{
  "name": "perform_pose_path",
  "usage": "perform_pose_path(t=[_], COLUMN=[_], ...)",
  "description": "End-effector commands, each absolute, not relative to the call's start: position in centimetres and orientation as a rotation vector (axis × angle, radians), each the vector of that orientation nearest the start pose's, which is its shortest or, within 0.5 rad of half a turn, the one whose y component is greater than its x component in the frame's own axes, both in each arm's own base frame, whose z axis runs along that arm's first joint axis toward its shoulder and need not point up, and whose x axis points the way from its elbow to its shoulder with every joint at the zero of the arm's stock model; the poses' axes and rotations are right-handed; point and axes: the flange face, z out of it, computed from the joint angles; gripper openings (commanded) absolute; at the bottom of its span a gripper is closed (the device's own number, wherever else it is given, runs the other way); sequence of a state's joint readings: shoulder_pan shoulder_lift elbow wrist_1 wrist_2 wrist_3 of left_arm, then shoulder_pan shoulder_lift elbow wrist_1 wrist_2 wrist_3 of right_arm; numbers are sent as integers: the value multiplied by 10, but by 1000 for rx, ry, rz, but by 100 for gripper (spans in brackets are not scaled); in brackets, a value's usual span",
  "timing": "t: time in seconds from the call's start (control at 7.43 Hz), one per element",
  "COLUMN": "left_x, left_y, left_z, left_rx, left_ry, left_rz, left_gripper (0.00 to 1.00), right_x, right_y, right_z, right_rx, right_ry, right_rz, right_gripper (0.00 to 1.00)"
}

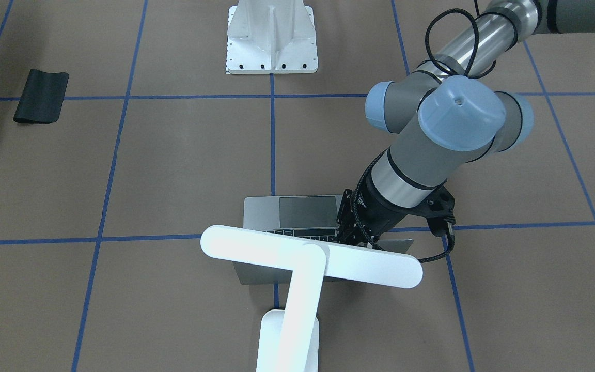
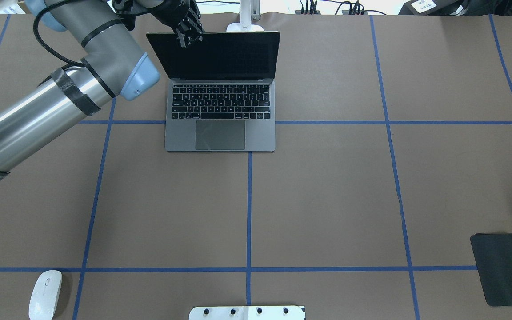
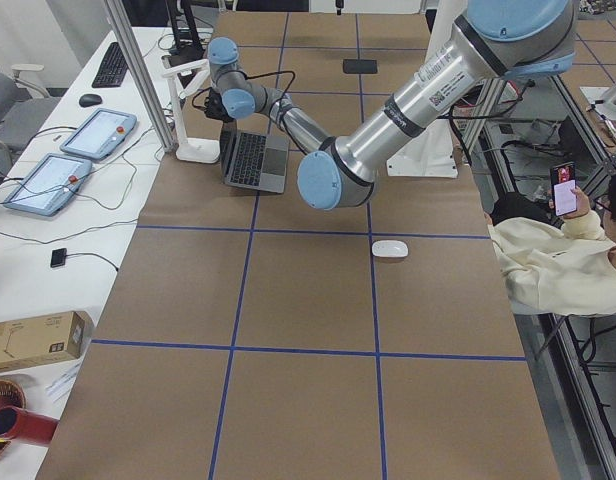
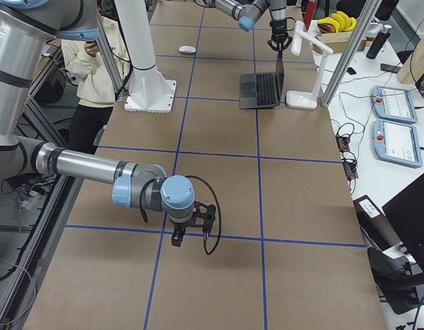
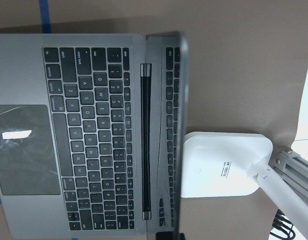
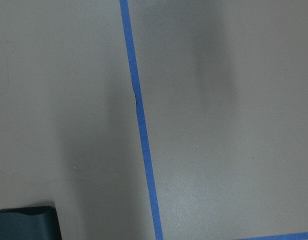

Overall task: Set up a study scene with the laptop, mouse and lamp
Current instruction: 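Carry the laptop with the left gripper and set it before the lamp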

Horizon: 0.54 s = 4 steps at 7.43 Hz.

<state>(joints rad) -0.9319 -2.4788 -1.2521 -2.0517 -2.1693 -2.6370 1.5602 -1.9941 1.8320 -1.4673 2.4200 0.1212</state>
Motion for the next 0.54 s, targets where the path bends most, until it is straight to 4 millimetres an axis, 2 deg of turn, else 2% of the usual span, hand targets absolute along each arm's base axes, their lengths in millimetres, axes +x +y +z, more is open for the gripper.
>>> perform_pose_path(t=[0.0, 0.13, 0.27, 0.4], left_x=[401, 395, 383, 355], left_y=[-674, -675, -663, -654], left_z=[161, 170, 189, 216], left_rx=[-626, -620, -584, -586], left_ry=[1137, 1135, 1143, 1139], left_rz=[-1387, -1379, -1320, -1235], left_gripper=[65, 100, 100, 100], right_x=[55, 55, 54, 54], right_y=[-308, -308, -308, -308], right_z=[686, 686, 686, 686], right_rx=[-114, -115, -119, -121], right_ry=[-845, -844, -861, -862], right_rz=[130, 130, 133, 134], right_gripper=[100, 100, 100, 100])
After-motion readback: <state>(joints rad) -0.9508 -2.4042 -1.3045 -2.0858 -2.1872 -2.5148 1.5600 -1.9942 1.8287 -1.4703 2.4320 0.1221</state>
